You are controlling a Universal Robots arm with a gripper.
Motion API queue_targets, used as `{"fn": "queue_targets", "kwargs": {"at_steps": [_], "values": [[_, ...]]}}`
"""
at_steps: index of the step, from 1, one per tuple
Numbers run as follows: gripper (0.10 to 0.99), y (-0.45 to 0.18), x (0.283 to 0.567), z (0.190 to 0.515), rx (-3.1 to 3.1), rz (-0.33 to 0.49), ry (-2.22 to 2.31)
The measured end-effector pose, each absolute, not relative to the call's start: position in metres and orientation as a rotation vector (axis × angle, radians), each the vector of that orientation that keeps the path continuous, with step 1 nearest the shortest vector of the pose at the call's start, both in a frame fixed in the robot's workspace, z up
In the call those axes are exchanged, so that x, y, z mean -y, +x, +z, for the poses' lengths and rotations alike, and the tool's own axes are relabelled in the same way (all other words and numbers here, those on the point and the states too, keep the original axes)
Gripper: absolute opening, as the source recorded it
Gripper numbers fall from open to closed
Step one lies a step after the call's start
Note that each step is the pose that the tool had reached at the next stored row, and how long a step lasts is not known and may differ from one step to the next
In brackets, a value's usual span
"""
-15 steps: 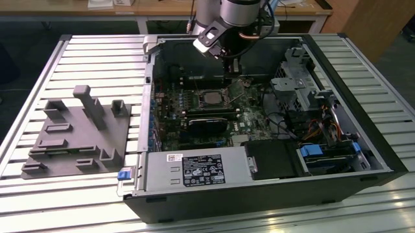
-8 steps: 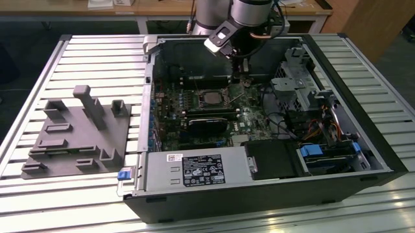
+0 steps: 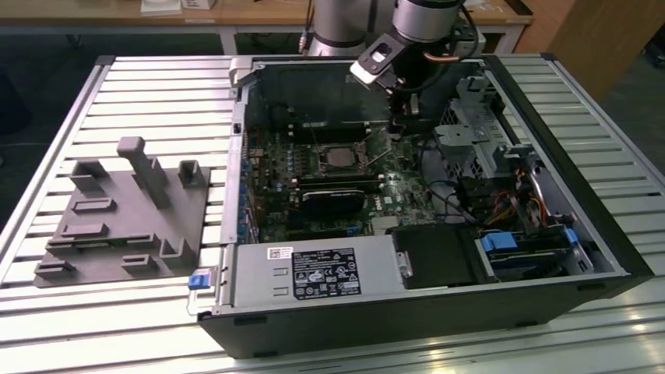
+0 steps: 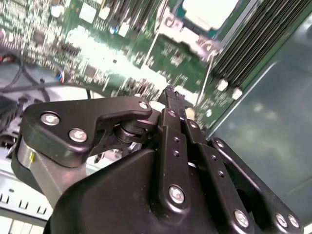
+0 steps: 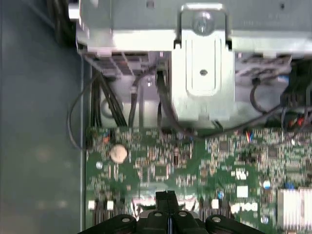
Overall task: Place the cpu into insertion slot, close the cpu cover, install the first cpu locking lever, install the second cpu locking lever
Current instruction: 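Close the cpu cover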
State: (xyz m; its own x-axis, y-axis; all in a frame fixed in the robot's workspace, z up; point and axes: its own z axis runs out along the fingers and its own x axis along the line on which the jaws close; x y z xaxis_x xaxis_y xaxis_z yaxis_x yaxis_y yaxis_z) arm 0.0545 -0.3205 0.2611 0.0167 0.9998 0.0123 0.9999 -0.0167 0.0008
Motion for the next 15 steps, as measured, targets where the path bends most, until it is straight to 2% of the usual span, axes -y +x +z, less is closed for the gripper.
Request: {"fn": "queue_targets", "kwargs": {"at_steps": [15], "values": [[0.106, 0.07, 0.321, 0.251, 2.197, -0.015, -2.234]]}}
